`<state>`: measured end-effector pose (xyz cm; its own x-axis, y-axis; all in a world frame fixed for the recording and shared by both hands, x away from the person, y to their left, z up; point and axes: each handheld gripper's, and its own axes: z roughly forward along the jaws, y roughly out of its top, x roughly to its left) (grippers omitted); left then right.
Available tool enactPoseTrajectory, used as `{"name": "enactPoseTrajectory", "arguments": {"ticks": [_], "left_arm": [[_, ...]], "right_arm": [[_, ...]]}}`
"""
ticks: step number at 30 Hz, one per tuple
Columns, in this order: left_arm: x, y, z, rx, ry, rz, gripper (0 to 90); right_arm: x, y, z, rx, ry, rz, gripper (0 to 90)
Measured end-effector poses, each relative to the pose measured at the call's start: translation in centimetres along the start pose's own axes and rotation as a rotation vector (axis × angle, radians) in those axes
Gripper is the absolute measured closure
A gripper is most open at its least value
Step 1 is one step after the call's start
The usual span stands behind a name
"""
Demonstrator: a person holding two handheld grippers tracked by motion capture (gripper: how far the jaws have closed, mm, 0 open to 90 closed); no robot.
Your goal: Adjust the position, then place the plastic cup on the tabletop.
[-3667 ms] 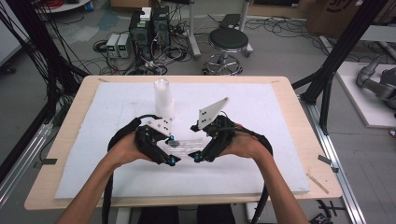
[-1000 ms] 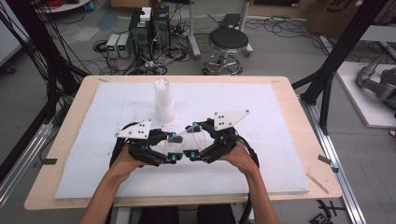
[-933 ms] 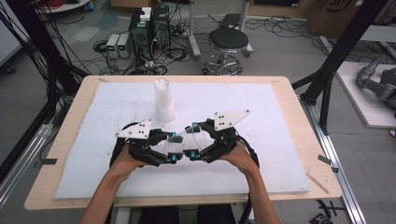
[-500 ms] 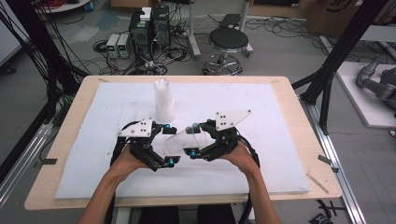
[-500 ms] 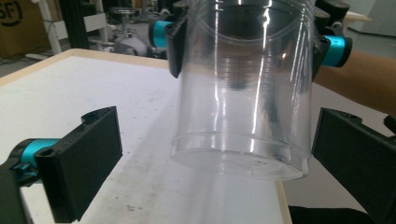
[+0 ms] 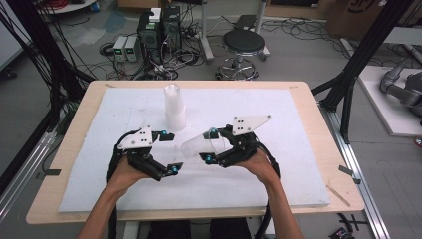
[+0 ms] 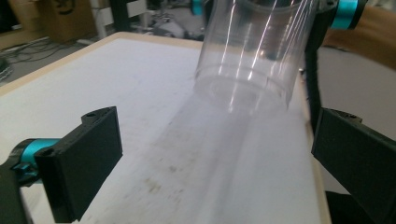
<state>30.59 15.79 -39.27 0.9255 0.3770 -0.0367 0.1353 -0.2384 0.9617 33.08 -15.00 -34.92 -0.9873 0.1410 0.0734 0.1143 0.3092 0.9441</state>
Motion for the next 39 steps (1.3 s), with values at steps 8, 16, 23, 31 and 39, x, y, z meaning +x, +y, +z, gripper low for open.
{"name": "enactPoseTrajectory", "arguments": {"ticks": [8, 16, 23, 31, 39], "left_arm": [[1.3, -3.0, -2.0, -0.014, 0.169, -0.075, 1.7], [1.8, -5.8, -3.4, 0.022, 0.344, -0.131, 1.8], [1.7, -7.6, -4.0, 0.047, 0.422, -0.153, 1.8], [2.0, -9.1, -4.6, -0.005, 0.452, -0.190, 1.8], [2.0, -9.2, -4.8, -0.028, 0.457, -0.192, 1.7]], "right_arm": [[-1.3, 0.1, -0.7, 0.136, -0.137, 0.063, 32.9], [-2.7, 0.2, -1.0, 0.284, -0.289, 0.120, 32.9], [-3.7, 0.7, -0.3, 0.469, -0.364, 0.144, 32.9], [-4.3, 0.7, 0.0, 0.520, -0.385, 0.186, 33.0], [-4.5, 0.6, 0.2, 0.537, -0.395, 0.202, 33.2]]}}
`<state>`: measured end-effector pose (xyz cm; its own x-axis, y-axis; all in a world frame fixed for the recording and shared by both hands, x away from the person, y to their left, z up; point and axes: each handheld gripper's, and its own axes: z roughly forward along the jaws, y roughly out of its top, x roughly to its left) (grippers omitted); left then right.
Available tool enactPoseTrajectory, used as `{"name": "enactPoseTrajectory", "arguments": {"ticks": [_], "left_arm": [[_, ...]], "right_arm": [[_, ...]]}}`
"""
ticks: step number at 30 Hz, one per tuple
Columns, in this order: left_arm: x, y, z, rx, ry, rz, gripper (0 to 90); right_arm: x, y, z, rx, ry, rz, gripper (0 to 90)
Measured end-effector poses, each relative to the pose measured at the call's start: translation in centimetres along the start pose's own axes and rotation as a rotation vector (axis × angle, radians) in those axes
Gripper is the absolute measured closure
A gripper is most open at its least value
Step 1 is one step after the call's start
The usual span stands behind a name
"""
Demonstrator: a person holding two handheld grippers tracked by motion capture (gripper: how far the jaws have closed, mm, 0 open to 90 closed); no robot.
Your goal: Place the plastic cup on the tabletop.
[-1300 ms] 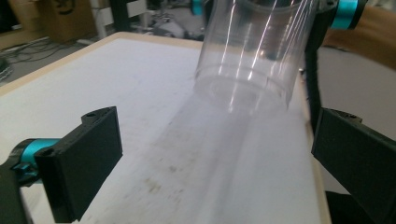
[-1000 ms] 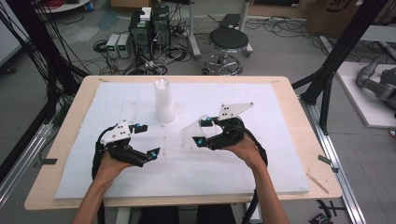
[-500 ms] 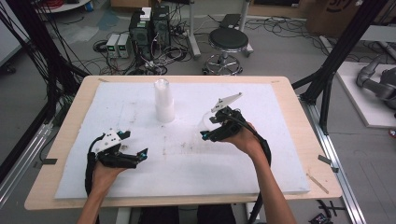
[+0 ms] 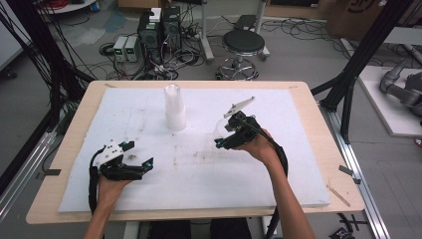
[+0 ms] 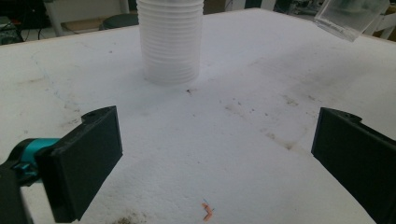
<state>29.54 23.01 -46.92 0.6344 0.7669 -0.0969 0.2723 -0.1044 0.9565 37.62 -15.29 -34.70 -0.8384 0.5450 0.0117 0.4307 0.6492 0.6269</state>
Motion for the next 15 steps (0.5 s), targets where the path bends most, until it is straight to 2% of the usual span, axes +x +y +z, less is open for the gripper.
{"name": "enactPoseTrajectory", "arguments": {"ticks": [2, 4, 15], "left_arm": [[0.02, -0.01, 0.00, 0.001, -0.003, -0.001, 1.8], [0.02, -0.01, 0.00, 0.001, -0.002, -0.004, 1.8], [-0.01, -0.02, 0.01, 0.003, -0.007, 0.005, 1.8]], "right_arm": [[0.08, 0.01, -0.04, 0.007, -0.002, 0.017, 33.2], [-0.08, -0.01, -0.01, 0.003, -0.001, 0.004, 33.3], [-0.14, -0.02, -0.14, -0.006, -0.006, 0.007, 33.3]]}}
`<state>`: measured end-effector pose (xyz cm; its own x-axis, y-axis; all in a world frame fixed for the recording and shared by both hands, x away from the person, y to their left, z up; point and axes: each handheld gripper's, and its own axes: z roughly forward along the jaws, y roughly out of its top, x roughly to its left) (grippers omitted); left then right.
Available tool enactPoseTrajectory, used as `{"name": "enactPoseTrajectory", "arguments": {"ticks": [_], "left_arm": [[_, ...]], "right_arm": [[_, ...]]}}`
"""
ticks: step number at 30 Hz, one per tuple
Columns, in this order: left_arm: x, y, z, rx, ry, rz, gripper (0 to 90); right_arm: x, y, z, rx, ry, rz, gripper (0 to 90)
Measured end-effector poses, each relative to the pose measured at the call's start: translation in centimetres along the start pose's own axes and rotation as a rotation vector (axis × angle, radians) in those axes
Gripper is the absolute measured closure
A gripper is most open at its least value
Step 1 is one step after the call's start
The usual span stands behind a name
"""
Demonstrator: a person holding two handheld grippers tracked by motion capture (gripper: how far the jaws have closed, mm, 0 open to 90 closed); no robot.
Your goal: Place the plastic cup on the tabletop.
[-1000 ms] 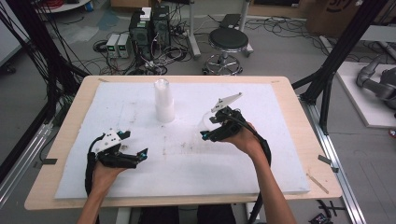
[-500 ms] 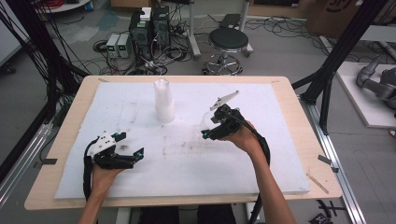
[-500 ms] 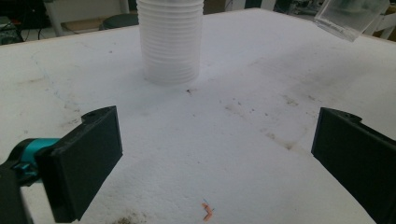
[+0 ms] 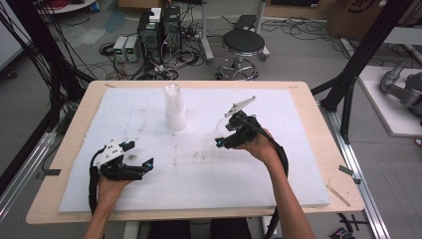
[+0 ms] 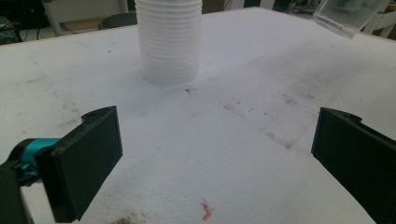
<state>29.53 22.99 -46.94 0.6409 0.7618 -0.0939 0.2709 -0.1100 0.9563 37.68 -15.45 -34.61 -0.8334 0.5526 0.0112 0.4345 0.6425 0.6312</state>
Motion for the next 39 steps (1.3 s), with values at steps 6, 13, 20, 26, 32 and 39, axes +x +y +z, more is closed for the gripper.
{"name": "enactPoseTrajectory", "arguments": {"ticks": [6, 13, 20, 26, 32, 39], "left_arm": [[0.0, -0.1, -0.1, -0.014, -0.025, 0.010, 1.8], [0.0, -0.2, -0.2, -0.024, -0.022, 0.007, 1.8], [0.0, -0.2, -0.3, -0.023, -0.029, 0.007, 1.8], [0.1, -0.2, -0.3, -0.027, -0.028, -0.001, 1.8], [0.1, -0.2, -0.3, -0.028, -0.029, -0.001, 1.8], [0.1, -0.2, -0.4, -0.037, -0.033, -0.006, 1.8]], "right_arm": [[0.0, 0.0, 0.6, 0.022, -0.027, -0.007, 33.3], [0.1, -0.3, 2.9, 0.062, -0.025, -0.006, 33.4], [0.4, 0.0, 5.3, 0.112, -0.034, -0.021, 33.3], [0.5, 0.3, 6.4, 0.134, -0.034, -0.018, 33.3], [0.6, 0.7, 7.2, 0.124, -0.037, -0.014, 33.1], [0.8, 1.0, 8.0, 0.114, -0.044, -0.023, 32.7]]}}
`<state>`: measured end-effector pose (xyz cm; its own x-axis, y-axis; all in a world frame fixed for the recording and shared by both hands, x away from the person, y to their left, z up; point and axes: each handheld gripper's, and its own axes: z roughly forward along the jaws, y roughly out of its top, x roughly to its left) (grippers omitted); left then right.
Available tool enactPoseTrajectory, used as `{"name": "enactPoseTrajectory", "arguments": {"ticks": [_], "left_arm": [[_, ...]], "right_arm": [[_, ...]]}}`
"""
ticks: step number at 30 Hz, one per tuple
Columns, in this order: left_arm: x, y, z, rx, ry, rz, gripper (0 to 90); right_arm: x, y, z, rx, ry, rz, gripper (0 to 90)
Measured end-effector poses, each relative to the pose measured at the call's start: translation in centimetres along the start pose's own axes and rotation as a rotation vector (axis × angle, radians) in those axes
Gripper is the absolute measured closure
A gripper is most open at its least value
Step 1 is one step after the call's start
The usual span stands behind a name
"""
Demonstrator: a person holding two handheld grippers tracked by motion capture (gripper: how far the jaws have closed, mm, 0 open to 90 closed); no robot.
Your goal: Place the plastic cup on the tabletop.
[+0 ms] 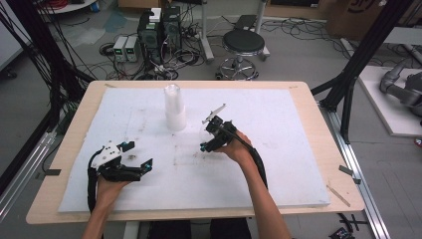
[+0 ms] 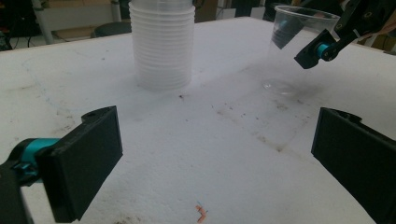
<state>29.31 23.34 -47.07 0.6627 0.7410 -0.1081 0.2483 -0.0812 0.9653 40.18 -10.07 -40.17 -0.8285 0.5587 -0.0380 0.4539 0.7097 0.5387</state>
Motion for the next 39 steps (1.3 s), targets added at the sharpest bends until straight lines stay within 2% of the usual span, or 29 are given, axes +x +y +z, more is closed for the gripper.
{"name": "enactPoseTrajectory", "arguments": {"ticks": [3, 7, 9, 14, 31, 37, 39], "left_arm": [[0.0, 0.0, 0.0, 0.001, 0.000, 0.006, 1.8], [0.0, 0.0, 0.0, 0.001, 0.000, 0.001, 1.8], [0.0, 0.0, 0.0, 0.001, 0.000, 0.002, 1.8], [0.0, 0.0, 0.0, 0.002, 0.001, 0.002, 1.8], [0.0, 0.0, 0.0, 0.000, -0.001, -0.001, 1.8], [0.1, 0.0, 0.0, 0.005, 0.002, 0.000, 1.8], [0.1, 0.0, 0.0, -0.001, 0.004, -0.013, 1.8]], "right_arm": [[0.0, 0.0, 0.3, -0.002, 0.002, 0.005, 30.3], [0.1, -0.1, 1.1, 0.029, 0.009, -0.007, 27.0], [0.2, -0.2, 1.3, 0.009, 0.016, -0.004, 25.9], [0.2, -0.1, 1.5, 0.007, 0.008, -0.007, 23.4], [-0.1, -0.8, 0.3, -0.020, -0.012, 0.024, 20.4], [0.1, -1.9, -0.5, -0.043, -0.012, 0.033, 20.0], [0.2, -2.5, -1.1, -0.060, -0.017, 0.043, 20.0]]}}
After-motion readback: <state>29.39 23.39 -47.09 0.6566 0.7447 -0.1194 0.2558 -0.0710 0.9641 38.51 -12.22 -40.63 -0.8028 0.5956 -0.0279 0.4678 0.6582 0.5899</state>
